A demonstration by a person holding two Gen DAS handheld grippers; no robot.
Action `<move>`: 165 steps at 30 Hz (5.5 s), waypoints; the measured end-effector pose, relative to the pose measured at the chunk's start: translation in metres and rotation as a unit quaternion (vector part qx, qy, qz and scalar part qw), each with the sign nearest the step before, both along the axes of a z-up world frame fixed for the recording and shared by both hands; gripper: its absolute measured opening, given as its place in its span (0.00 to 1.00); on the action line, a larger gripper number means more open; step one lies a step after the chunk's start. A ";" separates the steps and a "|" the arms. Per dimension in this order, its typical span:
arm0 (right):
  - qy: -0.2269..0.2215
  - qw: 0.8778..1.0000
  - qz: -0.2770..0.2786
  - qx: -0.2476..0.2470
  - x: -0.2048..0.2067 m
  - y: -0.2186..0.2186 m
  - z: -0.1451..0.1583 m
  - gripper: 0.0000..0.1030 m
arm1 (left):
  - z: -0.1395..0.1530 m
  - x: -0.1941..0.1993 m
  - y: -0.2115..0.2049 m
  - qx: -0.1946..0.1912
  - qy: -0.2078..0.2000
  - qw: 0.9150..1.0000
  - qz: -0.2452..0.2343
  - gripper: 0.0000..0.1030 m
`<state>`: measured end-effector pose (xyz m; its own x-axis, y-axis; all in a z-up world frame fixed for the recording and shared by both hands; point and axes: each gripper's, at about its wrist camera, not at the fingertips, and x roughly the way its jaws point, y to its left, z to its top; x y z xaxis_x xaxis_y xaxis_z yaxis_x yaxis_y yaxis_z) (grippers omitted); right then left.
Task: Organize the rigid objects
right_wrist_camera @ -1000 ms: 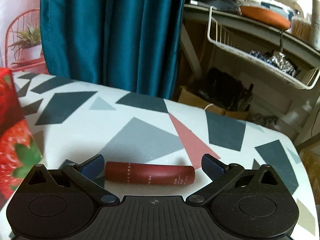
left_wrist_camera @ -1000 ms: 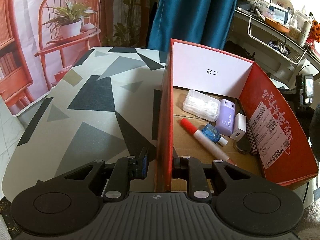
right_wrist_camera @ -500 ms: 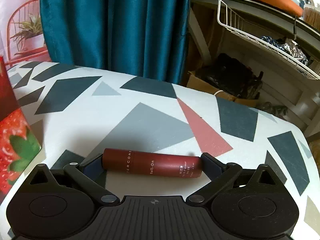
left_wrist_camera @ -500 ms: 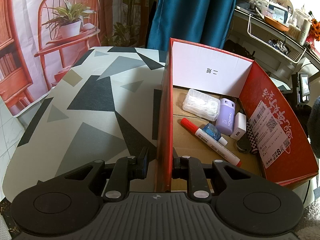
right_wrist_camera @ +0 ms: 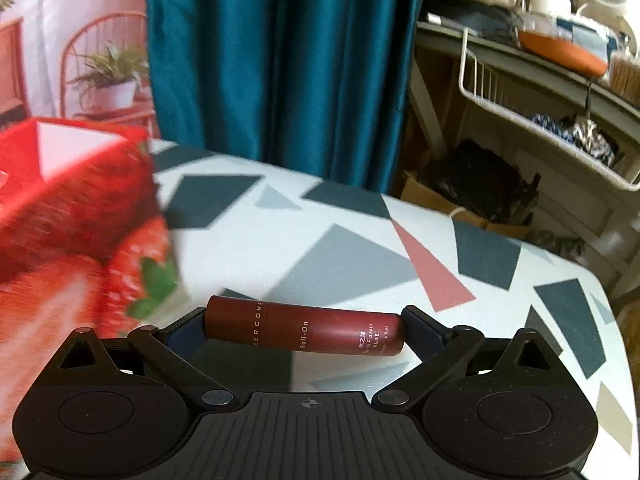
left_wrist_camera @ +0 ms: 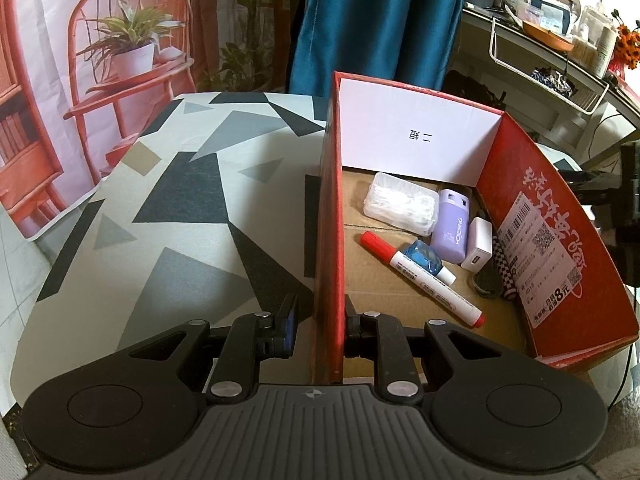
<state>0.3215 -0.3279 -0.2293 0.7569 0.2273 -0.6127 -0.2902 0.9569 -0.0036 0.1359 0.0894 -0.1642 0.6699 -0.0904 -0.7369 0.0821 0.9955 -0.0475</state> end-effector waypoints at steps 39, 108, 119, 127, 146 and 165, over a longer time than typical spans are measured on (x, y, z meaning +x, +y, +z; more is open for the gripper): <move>-0.070 0.977 0.198 -0.048 -0.057 0.146 0.077 0.96 | -0.002 0.000 0.004 -0.019 -0.004 1.000 -0.009 0.22; -0.102 0.983 -0.106 0.108 -0.265 0.065 0.248 1.00 | 0.175 -0.107 -0.061 0.009 -0.236 0.972 0.005 1.00; -0.142 0.976 -0.126 0.108 -0.362 0.063 0.273 1.00 | 0.193 -0.166 -0.077 0.037 -0.256 0.966 0.015 1.00; -0.164 0.970 -0.141 0.112 -0.390 0.049 0.283 1.00 | 0.199 -0.177 -0.086 0.058 -0.273 0.960 0.016 1.00; -0.152 0.971 -0.147 0.113 -0.389 0.051 0.276 1.00 | 0.194 -0.181 -0.088 0.063 -0.261 0.963 0.014 1.00; -0.137 0.972 -0.157 0.108 -0.387 0.050 0.269 1.00 | 0.191 -0.178 -0.087 0.069 -0.247 0.967 0.013 1.00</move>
